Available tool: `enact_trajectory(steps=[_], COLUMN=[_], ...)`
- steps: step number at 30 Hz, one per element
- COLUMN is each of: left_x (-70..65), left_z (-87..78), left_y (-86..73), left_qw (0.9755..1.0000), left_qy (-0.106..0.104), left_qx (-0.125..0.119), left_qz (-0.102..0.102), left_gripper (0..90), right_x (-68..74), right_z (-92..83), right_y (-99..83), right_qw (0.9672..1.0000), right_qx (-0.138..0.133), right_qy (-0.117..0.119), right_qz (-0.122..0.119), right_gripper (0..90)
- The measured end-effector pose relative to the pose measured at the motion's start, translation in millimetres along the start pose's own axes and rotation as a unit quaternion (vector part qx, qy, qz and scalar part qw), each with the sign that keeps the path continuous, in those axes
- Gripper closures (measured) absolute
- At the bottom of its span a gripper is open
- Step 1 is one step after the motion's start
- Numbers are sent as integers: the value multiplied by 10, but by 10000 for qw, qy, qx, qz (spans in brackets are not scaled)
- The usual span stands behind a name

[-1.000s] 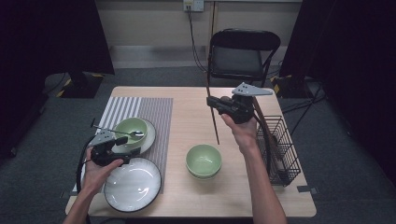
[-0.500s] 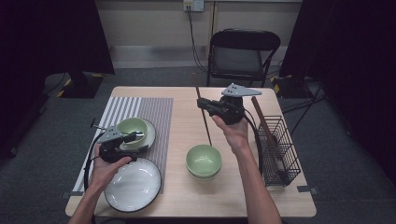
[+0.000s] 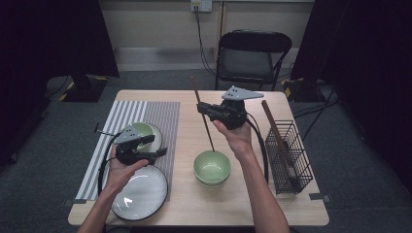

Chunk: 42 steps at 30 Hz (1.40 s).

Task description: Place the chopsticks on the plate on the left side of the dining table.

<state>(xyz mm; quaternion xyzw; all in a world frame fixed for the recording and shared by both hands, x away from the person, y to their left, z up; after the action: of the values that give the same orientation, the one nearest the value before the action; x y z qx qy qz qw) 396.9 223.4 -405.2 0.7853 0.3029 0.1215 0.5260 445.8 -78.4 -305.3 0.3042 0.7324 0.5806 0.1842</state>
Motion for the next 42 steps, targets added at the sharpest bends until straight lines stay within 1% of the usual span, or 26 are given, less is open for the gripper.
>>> enact_trajectory(steps=[2,3,4,6,8,10,11,12,14,15,17,19,21,23,25,27,28,29,31,32,34,35,39,40,42], left_x=[-3,-5,-5,-10,-20,-34,-40,-46,-54,-62,-83,-115,-141,-166,-175,-169,-162,-156,-145,-145,-144,-152,-171,-174,-195], left_z=[18,20,25,35,37,47,52,54,77,97,129,162,193,190,163,139,129,122,109,104,91,92,100,103,110], left_y=[28,48,70,121,181,242,271,299,345,368,392,395,384,381,375,375,376,375,378,379,384,385,392,394,388], left_qw=[10000,10000,10000,9999,9998,9997,9995,9995,9992,9990,9987,9985,9984,9985,9983,9983,9983,9979,9974,9970,9968,9966,9962,9960,9949], left_qy=[-26,29,39,-10,-12,-47,-57,-61,-122,-188,-243,-266,-341,-293,-334,-320,-337,-406,-476,-543,-574,-611,-693,-724,-759], left_qx=[-38,-5,0,-86,-101,-183,-234,-207,-268,-312,-325,-345,-313,-240,-306,-337,-360,-405,-438,-465,-460,-491,-454,-447,-608], left_qz=[-13,31,63,61,141,150,195,237,274,258,301,321,312,400,363,362,326,313,325,280,315,272,272,288,255], left_gripper=[256,256,256,256,256,256,257,257,256,256,260,268,265,265,265,265,265,272,304,301,305,309,322,344,408], right_x=[17,26,36,60,82,103,113,122,145,148,151,168,191,218,250,289,309,328,366,381,412,425,481,496,529], right_z=[18,27,36,51,64,80,87,95,117,130,161,188,223,254,292,335,357,380,424,444,481,495,535,544,564], right_y=[8,15,23,46,68,86,94,99,102,99,86,69,53,40,31,23,20,16,9,6,3,2,7,8,6], right_qw=[10000,10000,10000,10000,9999,9999,9999,9998,9998,9997,9997,9996,9995,9994,9992,9990,9989,9988,9985,9984,9981,9980,9976,9974,9971], right_qx=[-11,-5,-6,-2,-21,-39,-30,-30,-6,-1,18,21,36,63,85,84,82,75,87,92,102,110,87,81,84], right_qy=[24,36,52,62,100,131,141,154,168,183,201,254,287,330,364,430,458,483,530,549,598,611,680,710,747], right_qz=[-10,-12,-14,-47,-60,-81,-81,-95,-125,-131,-118,-108,-120,-113,-107,-102,-94,-89,-90,-82,-83,-86,-78,-79,-83], right_gripper=[859,860,859,859,859,859,859,859,859,859,859,859,859,859,859,858,859,859,859,859,859,858,859,859,859])
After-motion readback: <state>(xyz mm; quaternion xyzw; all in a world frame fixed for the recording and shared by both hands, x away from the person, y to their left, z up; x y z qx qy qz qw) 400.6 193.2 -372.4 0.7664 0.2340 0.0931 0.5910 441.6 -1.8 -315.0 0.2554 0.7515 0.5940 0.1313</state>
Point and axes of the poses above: each handheld gripper's, and its own axes: z roughly forward along the jaws, y roughly out of its top, x roughly to its left, the point moved 1 cm from there along z, roughly forward along the jaws, and after that the axes turned 6 degrees about -y, right-handed, at the moved point
